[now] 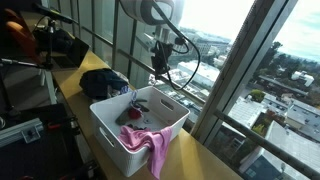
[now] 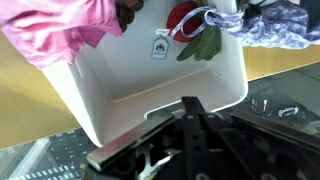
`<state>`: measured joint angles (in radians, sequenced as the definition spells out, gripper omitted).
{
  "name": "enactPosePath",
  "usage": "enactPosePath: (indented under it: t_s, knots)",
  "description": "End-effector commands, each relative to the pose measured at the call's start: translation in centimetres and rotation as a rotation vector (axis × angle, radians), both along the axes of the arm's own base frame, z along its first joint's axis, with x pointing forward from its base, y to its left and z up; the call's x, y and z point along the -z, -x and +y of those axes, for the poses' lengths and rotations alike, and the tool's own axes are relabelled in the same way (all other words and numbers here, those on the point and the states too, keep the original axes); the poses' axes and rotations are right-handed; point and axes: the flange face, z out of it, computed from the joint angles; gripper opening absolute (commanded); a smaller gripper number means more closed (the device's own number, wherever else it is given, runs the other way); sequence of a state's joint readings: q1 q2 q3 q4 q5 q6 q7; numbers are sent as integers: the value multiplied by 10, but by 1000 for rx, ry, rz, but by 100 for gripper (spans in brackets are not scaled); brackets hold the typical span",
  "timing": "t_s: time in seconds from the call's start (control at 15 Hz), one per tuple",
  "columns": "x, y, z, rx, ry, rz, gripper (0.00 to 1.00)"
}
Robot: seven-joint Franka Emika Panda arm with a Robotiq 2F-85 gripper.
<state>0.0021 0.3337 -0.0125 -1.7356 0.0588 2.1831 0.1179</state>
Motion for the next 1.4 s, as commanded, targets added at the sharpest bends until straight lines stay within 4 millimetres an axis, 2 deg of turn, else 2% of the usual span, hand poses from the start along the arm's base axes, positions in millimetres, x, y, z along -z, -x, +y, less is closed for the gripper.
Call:
enactPosePath:
  t_s: [0.0, 0.07, 0.2, 0.27, 0.33, 0.4, 0.6, 1.0, 1.33]
  knots:
    - [-44, 23, 20, -31, -31, -47, 0]
    - [-46, 26, 26, -37, -32, -52, 0]
    - [-24, 29, 34, -55, -3, -31, 0]
    - [-8, 32, 34, -59, 24, -11, 26]
    - [7, 36, 33, -63, 42, 10, 27]
    - [24, 40, 29, -67, 69, 32, 32]
    - [68, 52, 8, -73, 137, 97, 53]
    - [128, 68, -32, -66, 234, 181, 98]
    - [175, 77, -62, -61, 296, 211, 100]
